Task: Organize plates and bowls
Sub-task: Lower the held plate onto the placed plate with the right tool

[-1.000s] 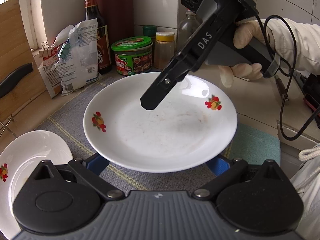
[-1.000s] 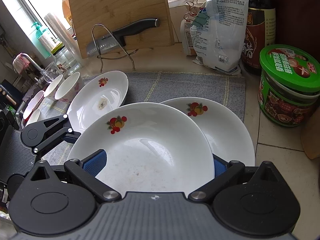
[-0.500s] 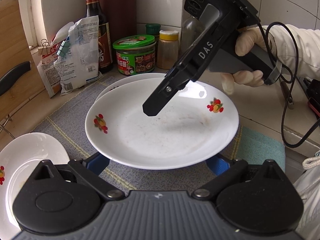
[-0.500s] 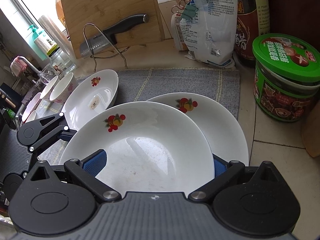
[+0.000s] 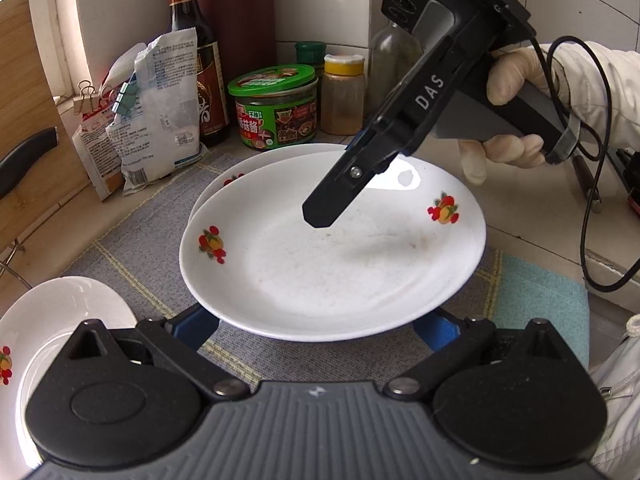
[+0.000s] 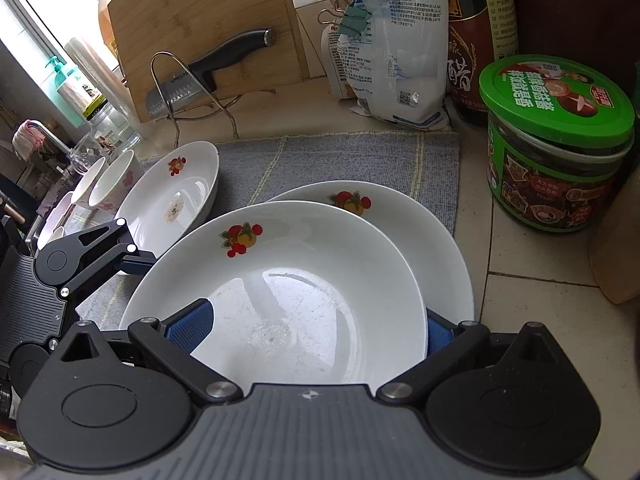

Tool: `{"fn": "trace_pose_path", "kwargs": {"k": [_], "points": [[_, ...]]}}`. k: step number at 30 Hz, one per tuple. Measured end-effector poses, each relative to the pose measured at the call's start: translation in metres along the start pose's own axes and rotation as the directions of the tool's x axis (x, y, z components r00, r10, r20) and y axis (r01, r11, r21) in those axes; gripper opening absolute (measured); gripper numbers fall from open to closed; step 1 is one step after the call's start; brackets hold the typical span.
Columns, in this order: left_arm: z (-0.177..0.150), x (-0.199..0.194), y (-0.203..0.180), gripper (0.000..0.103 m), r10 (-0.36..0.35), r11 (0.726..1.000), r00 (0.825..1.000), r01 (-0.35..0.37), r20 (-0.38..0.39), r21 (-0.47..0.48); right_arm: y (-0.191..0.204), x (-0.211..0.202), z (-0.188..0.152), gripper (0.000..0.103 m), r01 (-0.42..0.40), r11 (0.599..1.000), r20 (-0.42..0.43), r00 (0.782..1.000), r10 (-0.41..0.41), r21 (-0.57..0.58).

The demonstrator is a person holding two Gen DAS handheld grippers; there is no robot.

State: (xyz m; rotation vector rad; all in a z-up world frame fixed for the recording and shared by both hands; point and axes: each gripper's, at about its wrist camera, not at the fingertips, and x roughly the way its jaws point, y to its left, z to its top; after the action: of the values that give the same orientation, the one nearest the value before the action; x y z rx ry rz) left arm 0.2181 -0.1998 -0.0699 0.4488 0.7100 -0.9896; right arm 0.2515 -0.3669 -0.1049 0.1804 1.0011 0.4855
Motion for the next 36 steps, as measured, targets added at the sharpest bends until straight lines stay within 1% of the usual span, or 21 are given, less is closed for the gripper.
{"fn": "trace_pose_path", "kwargs": {"k": [19, 36], "points": [[-0.001, 0.003, 0.001, 0.101, -0.005, 0.999, 1.0, 0.005, 0.004, 0.04, 0.005, -0.011, -0.006, 0.103, 0.039, 0.999, -0.002, 0.999, -0.039, 0.005], [0.0, 0.002, 0.003, 0.101, -0.006, 1.0, 1.0, 0.006, 0.013, 0.027, 0.01, -0.025, -0.015, 0.103, 0.074, 0.997, 0.014, 0.997, -0.074, 0.032]]}}
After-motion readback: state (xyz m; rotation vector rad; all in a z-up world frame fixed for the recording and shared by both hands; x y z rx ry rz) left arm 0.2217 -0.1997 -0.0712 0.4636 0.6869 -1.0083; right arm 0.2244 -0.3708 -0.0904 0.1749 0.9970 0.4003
